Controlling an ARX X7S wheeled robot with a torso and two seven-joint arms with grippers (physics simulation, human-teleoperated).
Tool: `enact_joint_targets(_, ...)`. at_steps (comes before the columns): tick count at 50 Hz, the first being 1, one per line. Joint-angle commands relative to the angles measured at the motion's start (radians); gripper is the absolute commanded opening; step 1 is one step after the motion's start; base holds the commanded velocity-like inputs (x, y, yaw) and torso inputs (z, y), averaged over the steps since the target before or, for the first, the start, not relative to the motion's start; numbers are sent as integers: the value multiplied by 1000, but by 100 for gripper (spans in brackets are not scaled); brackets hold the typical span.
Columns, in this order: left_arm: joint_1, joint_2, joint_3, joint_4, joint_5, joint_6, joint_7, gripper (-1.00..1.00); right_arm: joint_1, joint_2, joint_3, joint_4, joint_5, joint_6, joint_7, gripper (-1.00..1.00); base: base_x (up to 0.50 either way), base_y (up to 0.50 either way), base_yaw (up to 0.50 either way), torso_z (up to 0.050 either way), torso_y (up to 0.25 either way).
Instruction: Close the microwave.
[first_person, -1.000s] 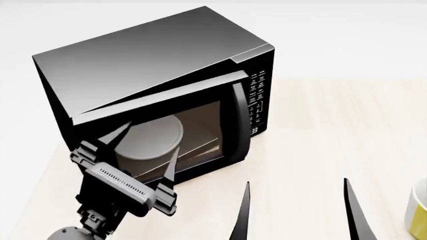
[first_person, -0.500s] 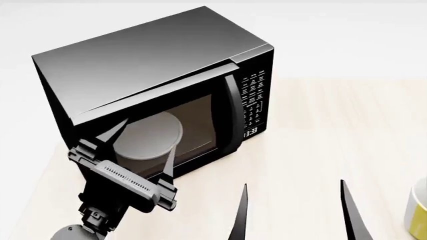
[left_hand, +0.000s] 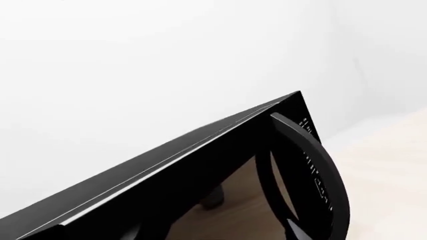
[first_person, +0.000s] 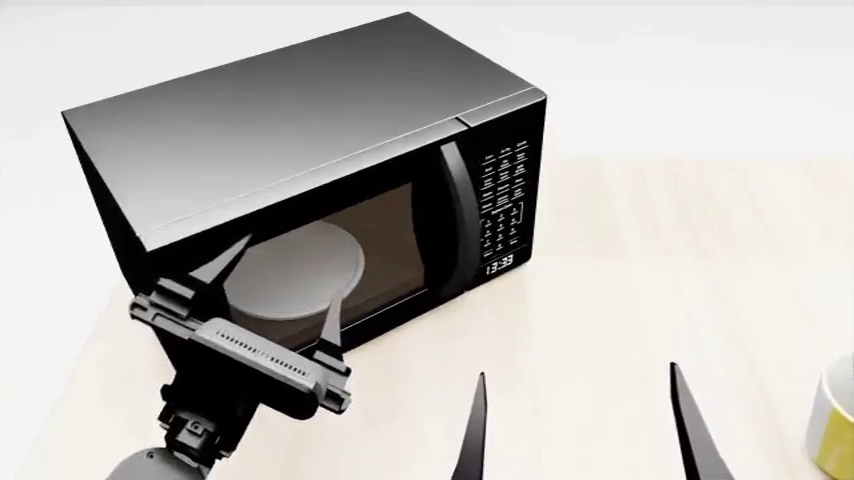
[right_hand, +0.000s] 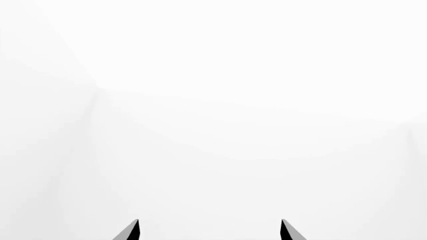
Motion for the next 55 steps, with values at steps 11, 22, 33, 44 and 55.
enact_joint_targets(11, 638, -170, -195, 998, -189, -511, 17, 100, -3, -10, -9, 23, 13, 17, -12, 100, 0, 0, 0, 0, 0)
enact_joint_targets(22, 802, -266, -195, 1336, -254, -656, 15, 100, 9, -18, -27, 51, 49, 86, -28, 100, 0, 0, 0, 0, 0)
enact_joint_targets(33, 887, -337, -338, 1463, -366, -726, -67, 100, 31, -22, -14, 105, 111, 159, -32, 100, 0, 0, 0, 0, 0)
enact_joint_targets(44, 931, -410, -540, 1571, -407, -717, -193, 100, 91, 3, 136, 145, 209, 286, 51, 100, 0, 0, 0, 0, 0)
enact_joint_targets(55, 939, -447, -744, 1607, -412, -707, -327, 100, 123, 1, 396, 40, 184, 446, 311, 100, 0, 0, 0, 0, 0)
